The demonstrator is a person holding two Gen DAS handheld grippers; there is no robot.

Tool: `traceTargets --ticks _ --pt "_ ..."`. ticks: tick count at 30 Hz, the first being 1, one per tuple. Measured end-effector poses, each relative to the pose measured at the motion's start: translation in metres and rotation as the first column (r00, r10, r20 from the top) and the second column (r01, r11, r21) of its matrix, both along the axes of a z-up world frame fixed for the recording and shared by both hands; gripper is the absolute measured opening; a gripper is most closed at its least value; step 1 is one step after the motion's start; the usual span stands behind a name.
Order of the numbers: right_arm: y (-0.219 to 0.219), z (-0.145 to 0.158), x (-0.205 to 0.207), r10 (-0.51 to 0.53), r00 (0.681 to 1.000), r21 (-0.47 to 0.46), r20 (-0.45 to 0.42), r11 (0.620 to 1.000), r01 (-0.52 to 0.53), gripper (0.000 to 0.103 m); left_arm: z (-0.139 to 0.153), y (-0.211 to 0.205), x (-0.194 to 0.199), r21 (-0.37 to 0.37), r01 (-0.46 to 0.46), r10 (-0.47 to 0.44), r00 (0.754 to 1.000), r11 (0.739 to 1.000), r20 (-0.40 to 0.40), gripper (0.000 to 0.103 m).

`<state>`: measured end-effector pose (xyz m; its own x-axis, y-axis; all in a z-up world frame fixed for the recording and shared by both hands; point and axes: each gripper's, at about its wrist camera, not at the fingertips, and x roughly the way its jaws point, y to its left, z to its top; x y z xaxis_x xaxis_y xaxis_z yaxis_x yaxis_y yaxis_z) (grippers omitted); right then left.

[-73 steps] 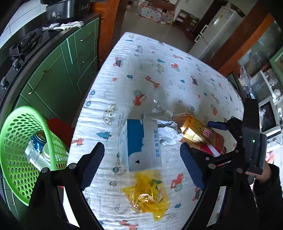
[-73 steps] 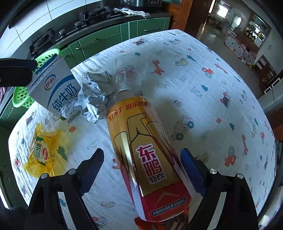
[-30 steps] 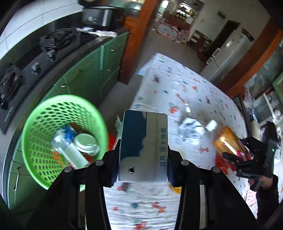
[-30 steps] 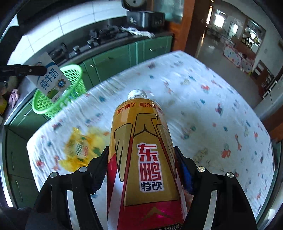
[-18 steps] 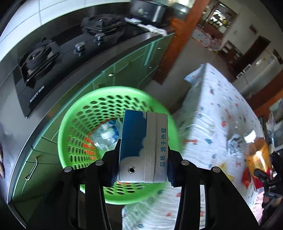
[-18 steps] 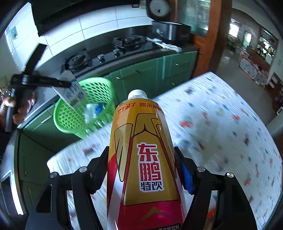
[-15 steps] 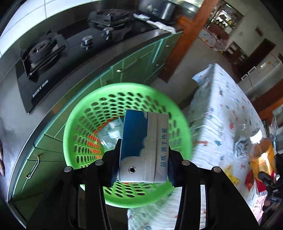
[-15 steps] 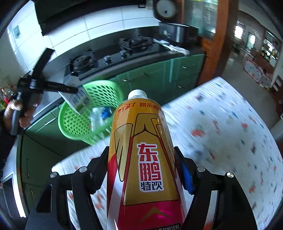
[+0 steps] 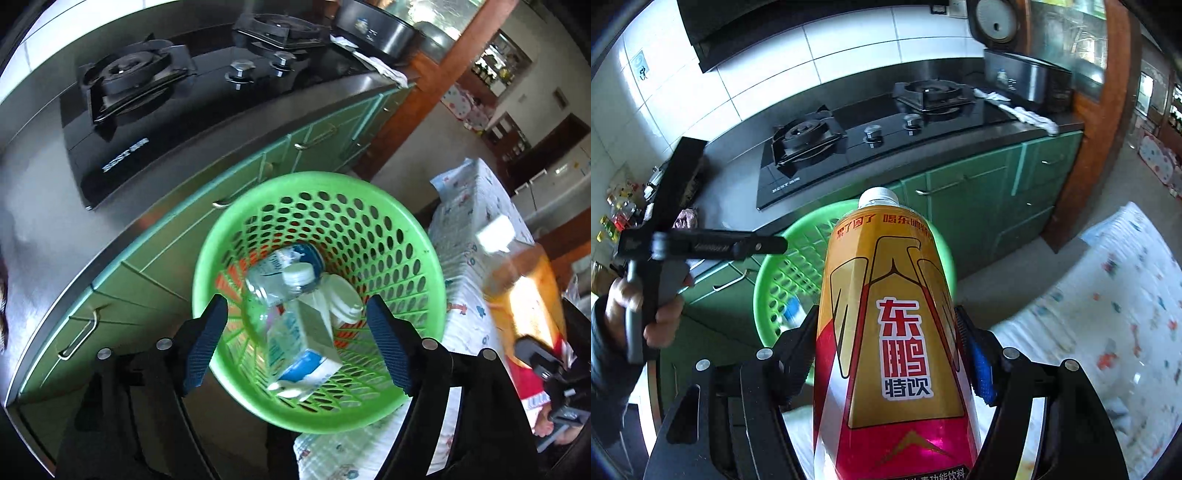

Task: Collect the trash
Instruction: 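Carry the carton and bottle to the basket and release both, then grasp the crumpled foil with the left tool while the right tool grasps the orange wafer pack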

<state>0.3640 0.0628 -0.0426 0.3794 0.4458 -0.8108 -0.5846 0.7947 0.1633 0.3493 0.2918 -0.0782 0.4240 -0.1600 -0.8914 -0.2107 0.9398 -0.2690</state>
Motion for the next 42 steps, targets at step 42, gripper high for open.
traceTargets --ticks 42 --pt "-0.164 0.006 -0.11 -0.261 0.96 -0.014 0.101 0.965 0.263 0.083 0.021 -0.095 -0.043 -0.004 0.123 -0.123 0.991 0.992 0.048 0.081"
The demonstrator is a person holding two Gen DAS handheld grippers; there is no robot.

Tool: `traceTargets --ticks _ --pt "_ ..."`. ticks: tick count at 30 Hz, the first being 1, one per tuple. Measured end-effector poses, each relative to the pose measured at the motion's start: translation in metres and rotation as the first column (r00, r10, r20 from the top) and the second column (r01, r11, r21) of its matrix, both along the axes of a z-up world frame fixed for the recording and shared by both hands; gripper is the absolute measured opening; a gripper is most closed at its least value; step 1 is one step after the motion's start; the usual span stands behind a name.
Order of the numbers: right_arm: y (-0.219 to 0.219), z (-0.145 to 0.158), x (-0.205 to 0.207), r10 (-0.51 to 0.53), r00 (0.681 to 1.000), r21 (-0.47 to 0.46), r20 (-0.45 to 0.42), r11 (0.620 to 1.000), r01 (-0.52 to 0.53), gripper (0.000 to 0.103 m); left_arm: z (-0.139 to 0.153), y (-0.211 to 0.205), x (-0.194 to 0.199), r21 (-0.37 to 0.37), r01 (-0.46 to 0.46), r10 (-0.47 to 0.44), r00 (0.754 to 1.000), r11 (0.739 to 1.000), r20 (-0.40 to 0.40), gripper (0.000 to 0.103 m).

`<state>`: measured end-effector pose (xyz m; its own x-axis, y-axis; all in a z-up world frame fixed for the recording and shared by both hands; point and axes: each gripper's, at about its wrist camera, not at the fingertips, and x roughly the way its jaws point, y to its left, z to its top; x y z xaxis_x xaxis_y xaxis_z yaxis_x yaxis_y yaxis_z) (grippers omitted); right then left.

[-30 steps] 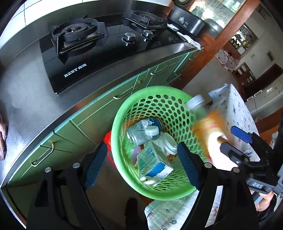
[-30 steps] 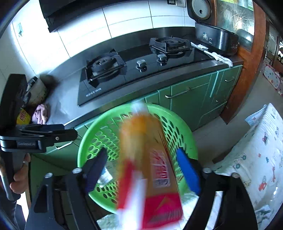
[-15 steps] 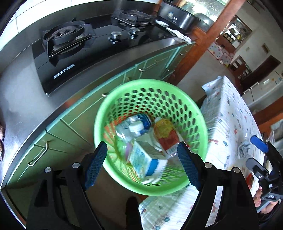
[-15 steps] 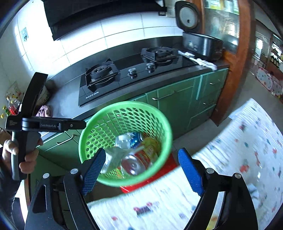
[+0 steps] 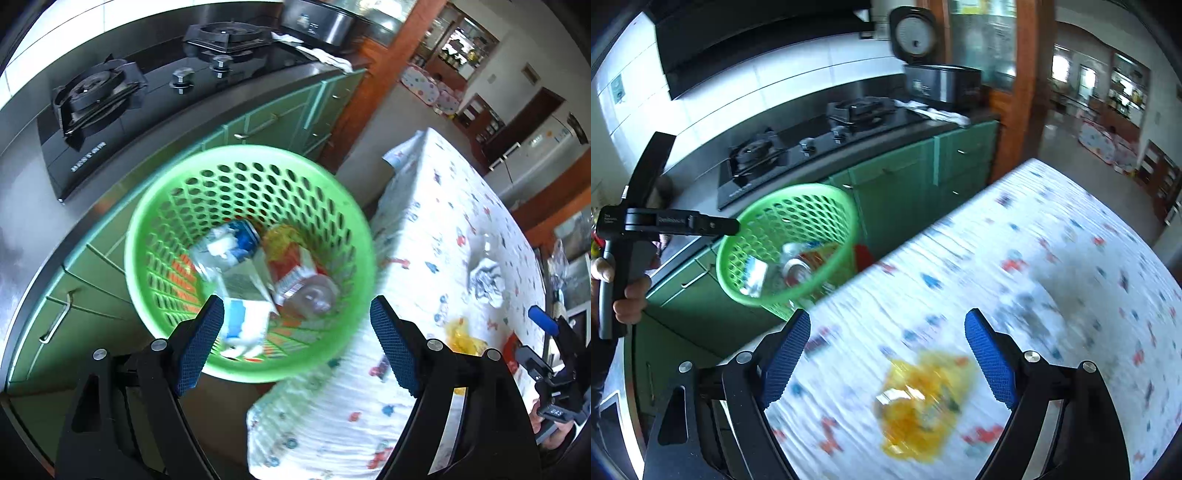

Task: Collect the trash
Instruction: 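Grasp the crumpled foil with the left tool while the right tool grasps the orange wafer pack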

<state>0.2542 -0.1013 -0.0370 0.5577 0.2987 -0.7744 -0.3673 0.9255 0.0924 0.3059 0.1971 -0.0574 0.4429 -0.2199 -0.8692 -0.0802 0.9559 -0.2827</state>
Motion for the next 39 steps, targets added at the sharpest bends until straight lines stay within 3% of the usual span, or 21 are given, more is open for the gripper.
traceTargets --ticks 6,13,17,27,39 --pt "-0.062 -0.008 -0.028 -0.111 0.994 -0.002 -0.016 0.994 0.111 0.085 -0.001 -0.036 -0.007 -0.006 0.051 -0.051 0.999 0.999 -0.002 0.081" --pt "-0.142 -0.027 -0.058 -0.267 0.962 -0.03 -0.052 0.964 0.265 0.091 -0.005 -0.079 -0.01 -0.017 0.116 -0.116 0.993 0.993 -0.012 0.081" --pt "-0.182 -0.041 -0.073 -0.288 0.953 -0.032 -0.089 0.958 0.287 0.091 -0.005 -0.099 -0.013 -0.01 0.148 -0.148 0.989 0.989 -0.01 0.085" --pt "-0.21 -0.071 -0.081 -0.096 0.979 -0.149 -0.181 0.986 0.069 0.092 -0.007 -0.125 -0.016 -0.008 0.18 -0.18 0.983 0.984 -0.029 0.086" --pt "-0.212 -0.103 -0.048 0.086 0.962 -0.21 -0.261 0.967 -0.144 0.093 -0.005 -0.171 -0.015 0.006 0.263 -0.263 0.964 0.965 -0.033 0.086"
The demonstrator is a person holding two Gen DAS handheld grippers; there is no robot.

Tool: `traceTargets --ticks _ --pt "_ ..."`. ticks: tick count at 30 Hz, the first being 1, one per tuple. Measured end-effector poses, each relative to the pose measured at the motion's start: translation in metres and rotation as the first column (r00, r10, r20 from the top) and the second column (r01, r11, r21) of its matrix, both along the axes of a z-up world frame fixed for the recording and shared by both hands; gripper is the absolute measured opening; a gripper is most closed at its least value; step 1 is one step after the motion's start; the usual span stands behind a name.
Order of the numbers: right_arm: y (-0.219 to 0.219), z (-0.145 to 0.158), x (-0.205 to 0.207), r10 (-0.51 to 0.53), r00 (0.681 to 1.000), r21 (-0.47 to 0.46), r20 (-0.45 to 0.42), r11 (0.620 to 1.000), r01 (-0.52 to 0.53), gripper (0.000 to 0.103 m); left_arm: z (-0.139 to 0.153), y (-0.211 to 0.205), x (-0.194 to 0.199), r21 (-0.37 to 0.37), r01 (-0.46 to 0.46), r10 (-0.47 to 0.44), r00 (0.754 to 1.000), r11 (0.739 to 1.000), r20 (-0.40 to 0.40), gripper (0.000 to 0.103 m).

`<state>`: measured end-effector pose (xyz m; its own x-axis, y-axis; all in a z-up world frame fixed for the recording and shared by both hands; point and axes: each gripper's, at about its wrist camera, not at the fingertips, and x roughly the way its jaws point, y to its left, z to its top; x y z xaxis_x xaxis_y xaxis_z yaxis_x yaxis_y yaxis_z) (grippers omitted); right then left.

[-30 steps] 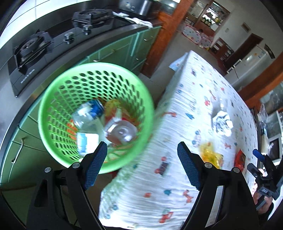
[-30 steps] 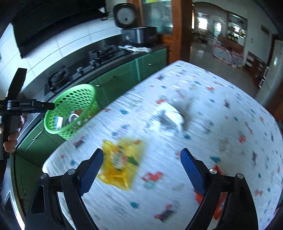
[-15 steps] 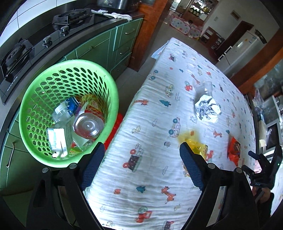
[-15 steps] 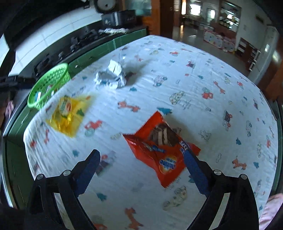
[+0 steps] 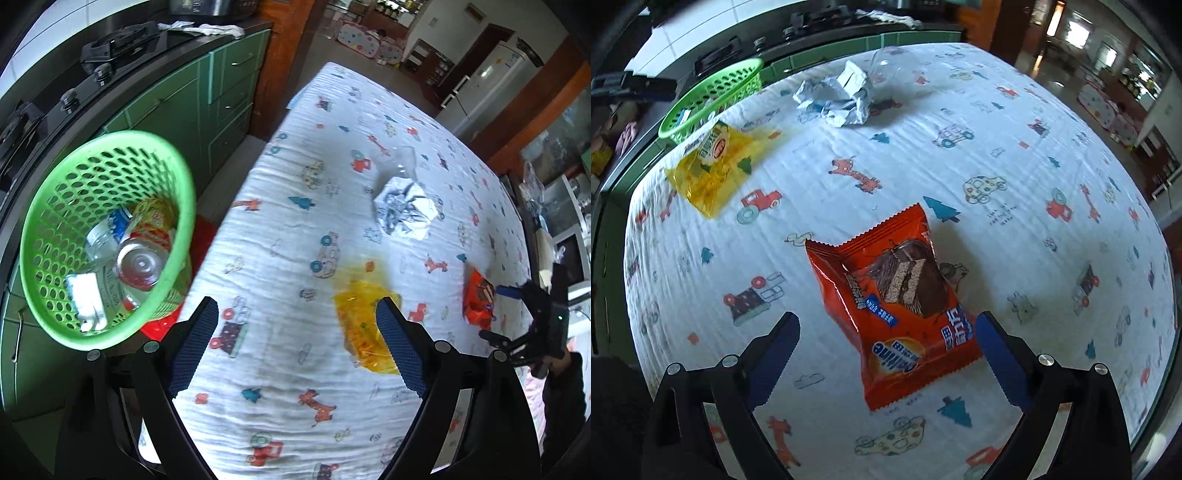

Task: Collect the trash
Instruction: 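Grasp the crumpled foil with the left tool while the right tool grasps the orange wafer pack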

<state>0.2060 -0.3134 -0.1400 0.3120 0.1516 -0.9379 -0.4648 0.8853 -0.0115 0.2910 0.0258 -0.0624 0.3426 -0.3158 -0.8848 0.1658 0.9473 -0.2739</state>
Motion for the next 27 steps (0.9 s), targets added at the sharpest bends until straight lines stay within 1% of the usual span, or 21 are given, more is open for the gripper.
traceTargets --ticks 3,9,10,11,15,17,20,23,27 --pt "0.002 -0.008 0.004 0.023 1.0 -0.015 -0.015 1.0 -0.023 0.093 0.002 -0.02 0.005 0.001 0.04 -0.04 0.999 0.999 0.003 0.086" --pt "-0.004 -0.01 0.004 0.002 1.0 0.012 -0.015 1.0 -0.002 0.092 0.001 -0.065 0.021 -0.016 0.146 -0.146 0.989 0.989 0.009 0.086" --pt "-0.005 -0.011 0.003 -0.003 1.0 0.012 -0.014 1.0 0.003 0.088 -0.001 -0.074 0.025 -0.017 0.165 -0.165 0.986 0.986 0.007 0.086" --pt "-0.005 -0.011 0.002 -0.01 1.0 0.002 -0.009 1.0 0.011 0.081 -0.002 -0.081 0.029 -0.019 0.184 -0.184 0.983 0.983 0.007 0.086" --pt "-0.008 -0.008 -0.001 -0.053 0.999 0.006 0.002 0.999 0.053 0.072 -0.007 -0.113 0.046 -0.007 0.249 -0.249 0.969 0.969 0.012 0.086" --pt "-0.009 -0.006 -0.004 -0.077 0.997 0.018 0.002 0.997 0.077 0.065 -0.01 -0.128 0.056 0.003 0.263 -0.263 0.965 0.965 0.013 0.086" --pt "-0.008 -0.004 -0.013 -0.107 0.994 0.023 0.01 0.994 0.107 0.062 -0.018 -0.151 0.07 -0.008 0.302 -0.302 0.953 0.953 -0.002 0.089" --pt "-0.01 -0.003 -0.018 -0.144 0.99 0.042 0.013 0.989 0.143 0.061 -0.025 -0.165 0.081 0.024 0.311 -0.311 0.95 0.95 -0.003 0.089" --pt "-0.012 -0.002 -0.025 -0.179 0.984 0.069 0.014 0.982 0.178 0.06 -0.037 -0.177 0.094 0.035 0.332 -0.331 0.943 0.943 -0.025 0.089"
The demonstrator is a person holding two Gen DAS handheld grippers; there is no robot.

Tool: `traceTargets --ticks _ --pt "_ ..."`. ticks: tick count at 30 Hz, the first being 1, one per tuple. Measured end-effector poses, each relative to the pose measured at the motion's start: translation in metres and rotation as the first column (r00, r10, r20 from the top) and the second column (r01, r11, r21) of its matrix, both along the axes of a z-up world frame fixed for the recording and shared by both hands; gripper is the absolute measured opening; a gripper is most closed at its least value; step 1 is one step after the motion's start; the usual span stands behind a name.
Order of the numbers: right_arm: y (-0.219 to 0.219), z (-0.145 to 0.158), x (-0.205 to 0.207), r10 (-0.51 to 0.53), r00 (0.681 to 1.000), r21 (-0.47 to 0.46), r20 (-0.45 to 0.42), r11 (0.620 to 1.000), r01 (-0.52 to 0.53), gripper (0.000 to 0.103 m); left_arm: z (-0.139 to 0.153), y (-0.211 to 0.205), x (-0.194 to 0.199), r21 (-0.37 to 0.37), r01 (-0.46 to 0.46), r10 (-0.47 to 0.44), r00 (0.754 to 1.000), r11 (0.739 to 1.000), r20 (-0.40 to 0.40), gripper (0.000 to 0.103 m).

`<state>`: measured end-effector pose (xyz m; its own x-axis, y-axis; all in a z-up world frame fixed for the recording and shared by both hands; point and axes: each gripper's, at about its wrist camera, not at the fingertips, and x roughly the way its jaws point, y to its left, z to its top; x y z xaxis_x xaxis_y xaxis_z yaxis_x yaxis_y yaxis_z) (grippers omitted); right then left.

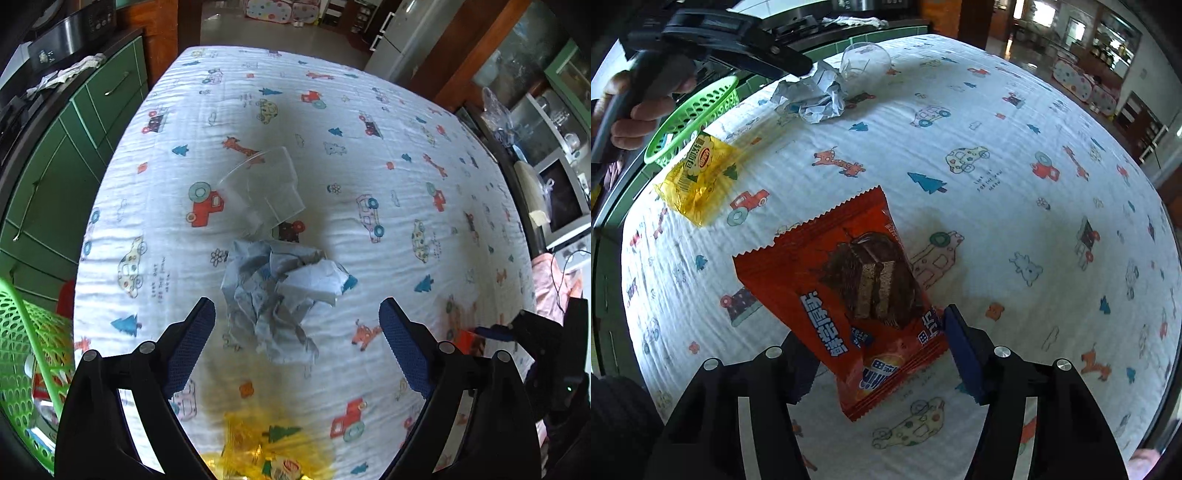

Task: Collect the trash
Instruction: 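Grasp the crumpled foil with the left tool while the right tool grasps the orange wafer pack, then carry the foil and wafer pack to the basket and release both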

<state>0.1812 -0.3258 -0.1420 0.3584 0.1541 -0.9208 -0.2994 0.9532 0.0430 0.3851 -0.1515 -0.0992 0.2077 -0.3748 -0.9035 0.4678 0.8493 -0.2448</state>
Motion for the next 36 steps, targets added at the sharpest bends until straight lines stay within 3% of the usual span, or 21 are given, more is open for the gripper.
traceTargets --ticks 8,9,10,13,17,23,24,36 --pt "0.0 0.002 -0.009 -0.055 0.998 0.029 0.003 0.998 0.055 0.06 -0.019 -0.003 0.012 -0.001 -0.011 0.011 1.0 1.0 -0.018 0.087" --pt "0.0 0.002 -0.01 -0.061 0.998 0.035 0.005 0.998 0.061 0.06 -0.019 -0.003 0.012 0.0 -0.008 0.008 1.0 1.0 -0.011 0.083" --pt "0.001 0.003 -0.01 -0.067 0.998 0.039 0.007 0.997 0.067 0.06 -0.019 -0.004 0.011 -0.001 0.0 0.0 1.0 1.0 -0.007 0.07" --pt "0.005 0.003 -0.01 -0.074 0.997 0.047 0.009 0.996 0.073 0.06 -0.023 -0.002 0.009 0.01 0.007 -0.007 1.0 1.0 -0.016 0.047" --pt "0.01 0.005 -0.01 -0.081 0.997 0.056 0.012 0.995 0.081 0.06 -0.018 0.009 0.003 -0.008 -0.01 0.01 1.0 1.0 0.011 0.034" --pt "0.021 0.009 -0.01 -0.084 0.996 0.076 0.016 0.994 0.083 0.06 -0.005 0.031 -0.012 -0.031 -0.036 0.037 0.999 0.999 0.04 0.025" --pt "0.023 0.011 -0.01 -0.081 0.997 0.078 0.019 0.994 0.079 0.06 -0.003 0.036 -0.014 -0.035 -0.046 0.047 0.998 0.998 0.039 0.018" --pt "0.068 0.044 0.002 -0.006 0.998 0.089 0.07 0.996 0.0 0.06 0.033 0.121 -0.044 -0.105 -0.177 0.185 0.979 0.979 0.079 0.016"
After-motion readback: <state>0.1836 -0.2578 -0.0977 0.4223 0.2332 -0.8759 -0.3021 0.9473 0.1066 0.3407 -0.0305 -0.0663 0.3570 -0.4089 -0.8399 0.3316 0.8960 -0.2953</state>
